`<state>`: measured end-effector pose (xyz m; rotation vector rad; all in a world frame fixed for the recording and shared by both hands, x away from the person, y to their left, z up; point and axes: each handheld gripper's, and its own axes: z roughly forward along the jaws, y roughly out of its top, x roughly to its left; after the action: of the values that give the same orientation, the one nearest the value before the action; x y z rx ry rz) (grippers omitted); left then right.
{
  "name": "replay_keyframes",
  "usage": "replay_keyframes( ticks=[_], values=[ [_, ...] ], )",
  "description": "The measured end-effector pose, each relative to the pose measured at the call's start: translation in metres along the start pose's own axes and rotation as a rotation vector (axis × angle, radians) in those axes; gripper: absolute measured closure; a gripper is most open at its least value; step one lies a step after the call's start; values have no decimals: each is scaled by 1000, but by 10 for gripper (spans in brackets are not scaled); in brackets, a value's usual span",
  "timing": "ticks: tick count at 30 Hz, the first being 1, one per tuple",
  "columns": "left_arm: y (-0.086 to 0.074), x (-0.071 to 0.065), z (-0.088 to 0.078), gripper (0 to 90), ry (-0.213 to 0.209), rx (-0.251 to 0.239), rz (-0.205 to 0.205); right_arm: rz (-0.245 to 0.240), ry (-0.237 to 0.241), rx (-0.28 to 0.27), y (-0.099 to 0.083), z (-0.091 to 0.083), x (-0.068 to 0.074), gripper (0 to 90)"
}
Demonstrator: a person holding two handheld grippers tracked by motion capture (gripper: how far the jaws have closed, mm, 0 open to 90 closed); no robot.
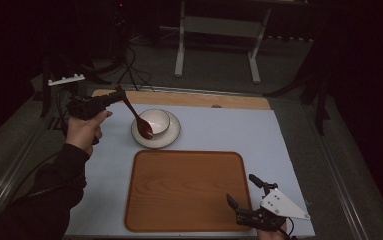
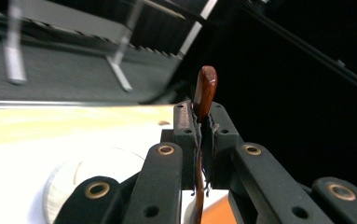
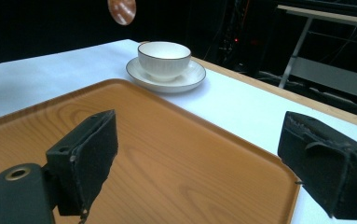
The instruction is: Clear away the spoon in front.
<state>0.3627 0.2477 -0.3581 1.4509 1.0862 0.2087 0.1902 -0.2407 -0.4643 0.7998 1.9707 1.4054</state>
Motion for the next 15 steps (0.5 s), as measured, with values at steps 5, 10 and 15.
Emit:
replay_keyframes(
  ticks=[5,10,15],
  values=[
    [-2,-14,4,843,-64,114,45,0,0,1,0,0,0,119],
    [-12,-34,13,843,-119,219,95,-4,-1,2,0,0,0,119],
    [-22,-54,21,843,-149,305,128,0,0,4,0,0,0,119]
  ],
)
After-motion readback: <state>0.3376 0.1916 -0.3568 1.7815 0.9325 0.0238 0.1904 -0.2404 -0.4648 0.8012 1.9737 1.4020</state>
